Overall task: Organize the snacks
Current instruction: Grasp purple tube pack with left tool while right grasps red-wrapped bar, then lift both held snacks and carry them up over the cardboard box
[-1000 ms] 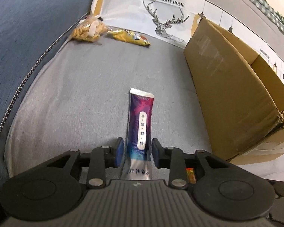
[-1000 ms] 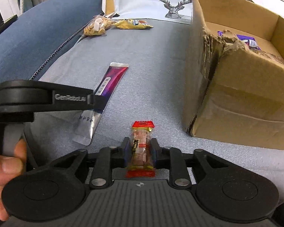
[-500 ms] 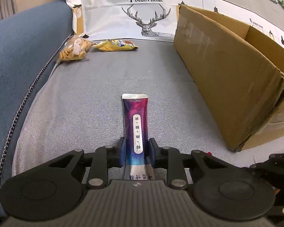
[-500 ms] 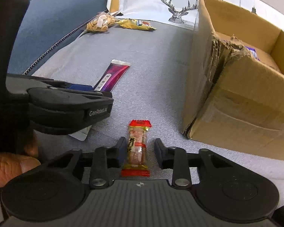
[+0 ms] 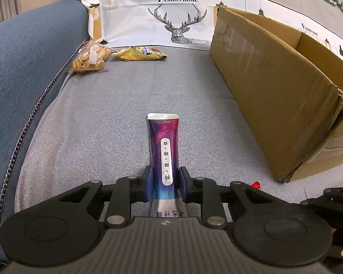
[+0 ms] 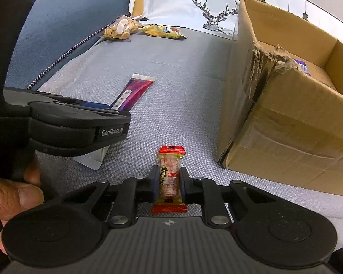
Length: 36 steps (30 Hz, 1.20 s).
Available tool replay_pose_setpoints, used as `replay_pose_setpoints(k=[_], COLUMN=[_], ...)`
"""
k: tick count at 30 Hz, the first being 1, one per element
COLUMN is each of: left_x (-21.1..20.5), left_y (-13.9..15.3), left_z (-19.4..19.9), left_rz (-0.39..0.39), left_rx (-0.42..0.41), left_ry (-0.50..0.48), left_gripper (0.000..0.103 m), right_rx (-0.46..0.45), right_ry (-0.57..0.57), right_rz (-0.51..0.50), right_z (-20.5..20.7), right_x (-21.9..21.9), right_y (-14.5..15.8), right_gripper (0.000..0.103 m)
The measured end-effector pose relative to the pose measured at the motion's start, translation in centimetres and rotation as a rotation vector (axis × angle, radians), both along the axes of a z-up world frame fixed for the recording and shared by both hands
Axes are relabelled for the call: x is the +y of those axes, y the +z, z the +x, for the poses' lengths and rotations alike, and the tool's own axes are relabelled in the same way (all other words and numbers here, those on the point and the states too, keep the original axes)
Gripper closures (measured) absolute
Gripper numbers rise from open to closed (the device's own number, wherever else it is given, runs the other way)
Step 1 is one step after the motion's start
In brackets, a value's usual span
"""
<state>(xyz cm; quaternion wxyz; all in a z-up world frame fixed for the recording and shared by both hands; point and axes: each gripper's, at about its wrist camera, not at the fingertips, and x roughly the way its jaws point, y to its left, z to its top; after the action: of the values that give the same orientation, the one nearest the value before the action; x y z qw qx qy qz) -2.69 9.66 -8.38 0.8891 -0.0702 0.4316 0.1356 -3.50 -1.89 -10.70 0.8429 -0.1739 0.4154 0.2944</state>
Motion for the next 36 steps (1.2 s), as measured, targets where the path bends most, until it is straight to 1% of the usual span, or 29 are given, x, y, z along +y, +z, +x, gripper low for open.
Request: replay_pose_setpoints(k=[7,14,20,25,31,36], left_x=[0.3,1.3,2.0,3.0,3.5,3.6], left_y=[0.1,0.6,2.0,3.6,5.5,6.8], left_z=[-0.2,-0.9,-1.9,-3.3,-5.0,-6.0], left_rz=[-0.014,-0.086,-0.144,-0.215,-0.270,-0.318], left_rx=[-0.004,-0.027,-0.094,-0.169,-0.247,-0.287], left_ry=[0.010,0.046,0.076,0.119,0.152,0.175], left_gripper=[0.083,0.085,0.085,0.085,0.085,0.085], right_rx=[-0.008,-0.036,-0.063,-0.101,-0.161,-0.225], right_ry=[-0.001,0.006,0.019,0.038,0.070,0.094], right_rz=[0.013,0.063,0.119,0.181,0.277,0.354], right_z=[-0.2,-0.3,-0.6,-1.1,-1.6,-1.8], right_x=[-0.1,-0.3,-0.5,-0.6,-0.8,-1.5], right_y=[0.3,1.3,2.5,3.9,6.0,8.0], right_gripper=[0.085,0.085,0.085,0.085,0.086,0.086])
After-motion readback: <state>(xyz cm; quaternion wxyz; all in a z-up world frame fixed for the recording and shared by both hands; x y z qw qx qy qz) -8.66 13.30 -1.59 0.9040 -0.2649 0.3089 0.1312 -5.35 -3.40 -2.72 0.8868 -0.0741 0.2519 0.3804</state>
